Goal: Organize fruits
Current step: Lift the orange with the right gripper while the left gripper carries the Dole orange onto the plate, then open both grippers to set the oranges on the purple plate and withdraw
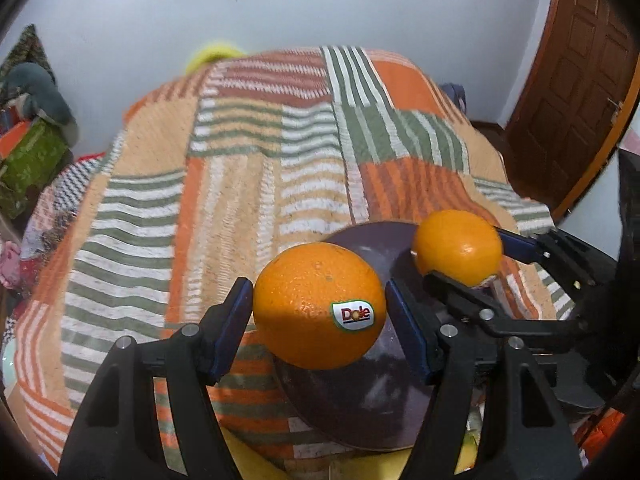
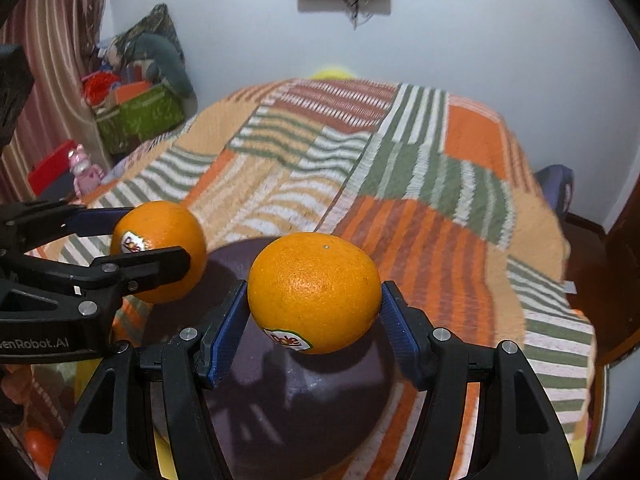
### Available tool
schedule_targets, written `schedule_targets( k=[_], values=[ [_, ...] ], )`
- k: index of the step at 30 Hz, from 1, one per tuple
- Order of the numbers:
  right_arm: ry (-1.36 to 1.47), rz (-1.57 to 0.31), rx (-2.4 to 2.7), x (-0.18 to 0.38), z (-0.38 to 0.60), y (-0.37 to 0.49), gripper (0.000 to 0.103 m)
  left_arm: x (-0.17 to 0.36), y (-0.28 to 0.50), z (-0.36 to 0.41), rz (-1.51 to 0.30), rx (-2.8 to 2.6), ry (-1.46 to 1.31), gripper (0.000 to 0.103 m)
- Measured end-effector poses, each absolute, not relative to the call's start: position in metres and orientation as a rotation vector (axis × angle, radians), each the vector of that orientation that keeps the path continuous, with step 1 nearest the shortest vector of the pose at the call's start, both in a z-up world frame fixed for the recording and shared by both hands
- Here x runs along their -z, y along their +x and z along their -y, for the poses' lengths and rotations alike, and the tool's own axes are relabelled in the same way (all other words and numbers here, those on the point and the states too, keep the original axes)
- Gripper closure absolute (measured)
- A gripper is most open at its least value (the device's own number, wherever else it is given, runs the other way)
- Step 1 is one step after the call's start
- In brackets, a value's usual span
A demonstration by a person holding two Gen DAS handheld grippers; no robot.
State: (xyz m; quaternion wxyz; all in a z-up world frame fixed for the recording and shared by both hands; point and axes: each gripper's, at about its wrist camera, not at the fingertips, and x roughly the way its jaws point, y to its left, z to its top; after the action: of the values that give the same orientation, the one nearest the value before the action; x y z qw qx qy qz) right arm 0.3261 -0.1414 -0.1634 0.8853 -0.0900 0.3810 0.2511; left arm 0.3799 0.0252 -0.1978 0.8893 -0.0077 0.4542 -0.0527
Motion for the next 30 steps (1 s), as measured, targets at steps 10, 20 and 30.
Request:
schedule_targets(
  k=[10,20,30],
  values=[
    [-0.233,-0.867,-0.543,0.187,0.132,0.34,0.041,0.227,0.407,-0.024,-1.049,0.119,-0.001,0.035],
    [-0.222,-0.93,-0.574,0.199,0.13,0.343,0.04,0.233,0.409,-0.012,-1.065,0.118,0.078,0.035],
    [-0.224,-0.951,-0.545,0.19,0.138,0.331,0.04,0.208,0.391,-0.013,-1.02,0.102,0.095,0.033]
  ],
)
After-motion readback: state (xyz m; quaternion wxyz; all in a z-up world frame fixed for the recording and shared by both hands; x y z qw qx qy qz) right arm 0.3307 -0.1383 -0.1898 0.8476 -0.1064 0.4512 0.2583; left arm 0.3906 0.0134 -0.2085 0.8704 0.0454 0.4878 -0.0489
